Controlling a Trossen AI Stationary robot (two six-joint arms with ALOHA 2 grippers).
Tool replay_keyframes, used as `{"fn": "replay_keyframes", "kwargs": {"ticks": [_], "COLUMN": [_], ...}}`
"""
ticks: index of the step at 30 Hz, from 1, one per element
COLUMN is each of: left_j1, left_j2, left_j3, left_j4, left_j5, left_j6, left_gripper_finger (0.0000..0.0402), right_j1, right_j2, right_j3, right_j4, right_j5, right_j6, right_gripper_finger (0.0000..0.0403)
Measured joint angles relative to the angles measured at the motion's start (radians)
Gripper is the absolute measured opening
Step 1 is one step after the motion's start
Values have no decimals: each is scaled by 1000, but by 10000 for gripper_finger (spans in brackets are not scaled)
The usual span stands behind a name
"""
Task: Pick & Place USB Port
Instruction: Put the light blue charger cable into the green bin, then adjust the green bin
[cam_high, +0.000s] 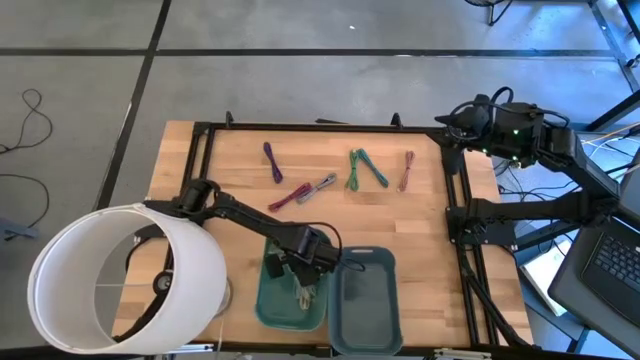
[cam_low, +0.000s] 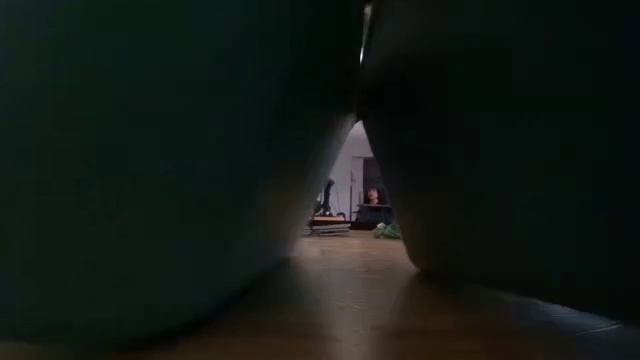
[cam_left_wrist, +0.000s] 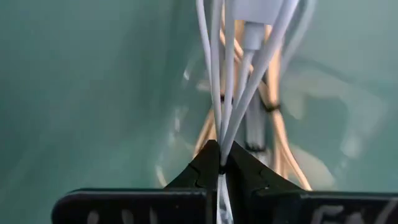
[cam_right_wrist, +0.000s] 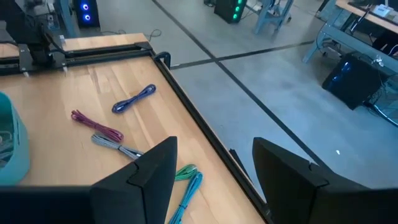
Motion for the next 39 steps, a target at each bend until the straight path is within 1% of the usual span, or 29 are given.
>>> {"fn": "replay_keyframes", "kwargs": {"ticks": [4, 7, 13, 17, 23, 26, 30, 33, 36, 39], "left_j1": [7, 12, 13, 14, 19, 20, 27, 50, 79, 120], "left_j2": [2, 2, 0, -4, -4, -4, -5, -25, -62, -108], "left_j3": [-2, -2, 15, 43, 71, 106, 201, 273, 331, 353], "left_j4": [0, 0, -9, -41, -93, -136, -212, -244, -272, -261], "left_j5": [39, 34, 1, -22, -31, -58, -144, -228, -332, -421], "left_j6": [-129, -190, -205, -197, -218, -224, -225, -241, -296, -387], "left_gripper_finger": [37, 65, 108, 121, 115, 106, 92, 80, 67, 49], "right_j1": [0, 0, 0, 0, 0, 0, 0, 0, 0, 0], "right_j2": [-12, -13, -17, -16, -16, -16, -16, -16, -16, -16], "right_j3": [0, 0, 0, 0, 0, 0, 0, 0, 0, 0], "right_j4": [1, 2, 4, 4, 3, 3, 3, 3, 3, 4], "right_j5": [2, 4, 17, 18, 17, 17, 17, 17, 17, 17], "right_j6": [0, 0, 1, 8, 9, 11, 11, 7, 7, 4], "right_gripper_finger": [213, 213, 213, 213, 213, 213, 213, 213, 213, 213]}}
